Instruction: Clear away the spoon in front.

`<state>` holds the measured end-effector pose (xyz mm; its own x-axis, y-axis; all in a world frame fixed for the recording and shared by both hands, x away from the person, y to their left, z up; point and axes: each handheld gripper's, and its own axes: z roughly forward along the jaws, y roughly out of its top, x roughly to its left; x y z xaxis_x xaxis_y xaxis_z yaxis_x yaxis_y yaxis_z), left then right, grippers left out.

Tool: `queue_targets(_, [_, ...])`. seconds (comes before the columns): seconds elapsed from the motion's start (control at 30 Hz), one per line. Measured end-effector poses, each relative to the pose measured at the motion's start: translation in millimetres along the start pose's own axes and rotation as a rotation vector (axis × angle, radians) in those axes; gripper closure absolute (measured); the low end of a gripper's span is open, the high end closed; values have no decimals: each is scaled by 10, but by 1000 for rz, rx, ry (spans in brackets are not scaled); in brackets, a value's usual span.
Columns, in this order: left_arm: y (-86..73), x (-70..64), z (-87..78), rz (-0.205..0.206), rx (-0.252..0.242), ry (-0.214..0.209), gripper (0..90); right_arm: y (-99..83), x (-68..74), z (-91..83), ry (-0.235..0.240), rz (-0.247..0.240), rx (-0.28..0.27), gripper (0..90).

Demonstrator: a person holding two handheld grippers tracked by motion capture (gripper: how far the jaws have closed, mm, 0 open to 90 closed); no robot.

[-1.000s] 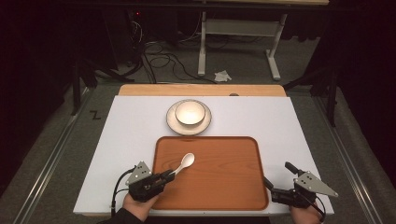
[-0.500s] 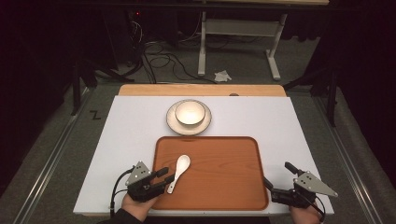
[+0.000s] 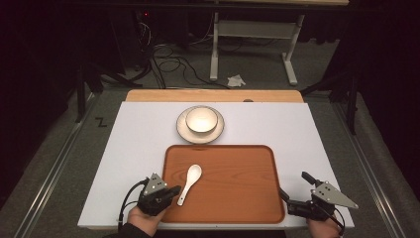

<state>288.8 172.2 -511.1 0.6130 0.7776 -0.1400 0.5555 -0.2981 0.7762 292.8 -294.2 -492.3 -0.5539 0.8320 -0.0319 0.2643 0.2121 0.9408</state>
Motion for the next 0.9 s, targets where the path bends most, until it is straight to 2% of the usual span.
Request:
queue_targets(0.07, [-3,-9,2,16,13,12,900,2,2,2,2,-1,-1,35])
queue_targets(0.1, [-11,-23,17,33,36,25,900,4,5,6,4,-1,-2,35])
queue_targets(0.13, [-11,-23,17,33,36,25,900,4,4,7,3,-3,-2,35])
queue_targets(0.17, [-20,-40,40,40,64,26,900,3,5,8,3,-4,0,35])
queue_targets(0.27, [-18,-65,55,51,78,22,900,3,2,9,5,-2,-1,35])
queue_targets(0.47, [6,-141,73,78,84,-14,900,2,-3,4,5,1,-2,35])
queue_targets(0.9, [43,-254,108,106,86,-55,900,4,4,17,7,-5,-1,35])
